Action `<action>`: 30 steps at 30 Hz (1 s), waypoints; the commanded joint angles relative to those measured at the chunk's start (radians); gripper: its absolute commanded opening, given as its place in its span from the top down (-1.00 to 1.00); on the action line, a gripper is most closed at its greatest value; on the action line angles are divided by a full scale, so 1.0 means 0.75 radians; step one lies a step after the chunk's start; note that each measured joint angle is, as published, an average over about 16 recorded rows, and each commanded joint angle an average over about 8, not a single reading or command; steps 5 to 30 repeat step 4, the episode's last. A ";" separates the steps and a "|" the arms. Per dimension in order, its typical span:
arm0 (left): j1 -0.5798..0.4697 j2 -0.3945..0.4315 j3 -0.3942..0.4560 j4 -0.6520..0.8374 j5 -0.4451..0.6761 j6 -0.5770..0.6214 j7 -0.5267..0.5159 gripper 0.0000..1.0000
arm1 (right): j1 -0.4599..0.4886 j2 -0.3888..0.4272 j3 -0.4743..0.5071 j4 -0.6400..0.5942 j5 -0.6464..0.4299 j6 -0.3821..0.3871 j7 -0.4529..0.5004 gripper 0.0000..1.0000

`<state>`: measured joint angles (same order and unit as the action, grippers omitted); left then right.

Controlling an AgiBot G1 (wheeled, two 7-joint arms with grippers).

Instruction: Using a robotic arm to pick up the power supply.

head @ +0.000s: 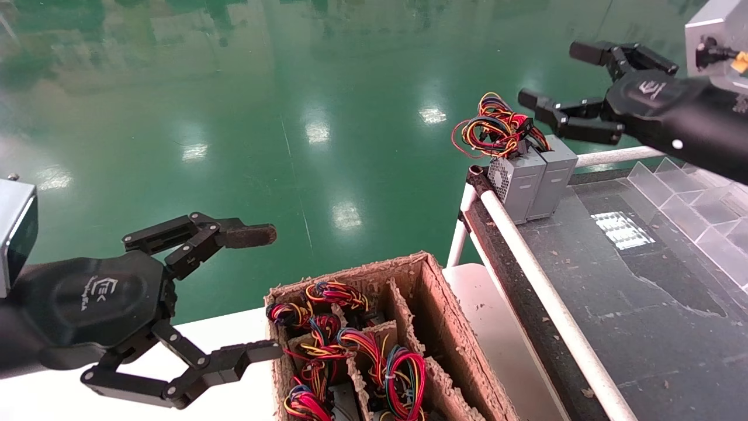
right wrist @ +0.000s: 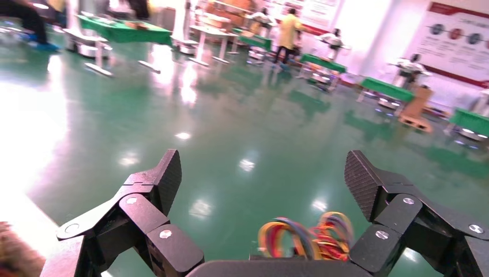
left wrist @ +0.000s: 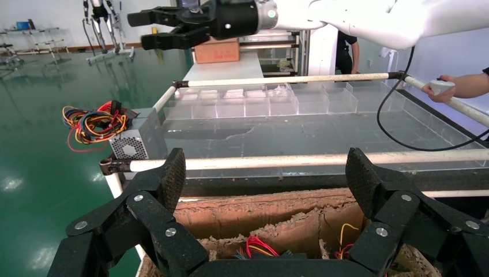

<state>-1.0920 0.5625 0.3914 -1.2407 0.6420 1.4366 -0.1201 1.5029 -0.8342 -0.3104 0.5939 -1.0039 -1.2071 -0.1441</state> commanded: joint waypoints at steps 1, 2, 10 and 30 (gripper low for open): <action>0.000 0.000 0.000 0.000 0.000 0.000 0.000 -1.00 | -0.063 0.033 0.004 0.101 0.040 -0.042 0.048 -1.00; 0.000 0.000 0.000 0.000 0.000 0.000 0.000 -1.00 | -0.071 0.037 0.005 0.115 0.046 -0.048 0.055 -1.00; 0.000 0.000 0.000 0.000 0.000 0.000 0.000 -1.00 | -0.089 0.046 0.006 0.144 0.057 -0.060 0.069 -1.00; 0.000 0.000 0.000 0.000 0.000 0.000 0.000 -1.00 | -0.089 0.046 0.006 0.144 0.057 -0.060 0.069 -1.00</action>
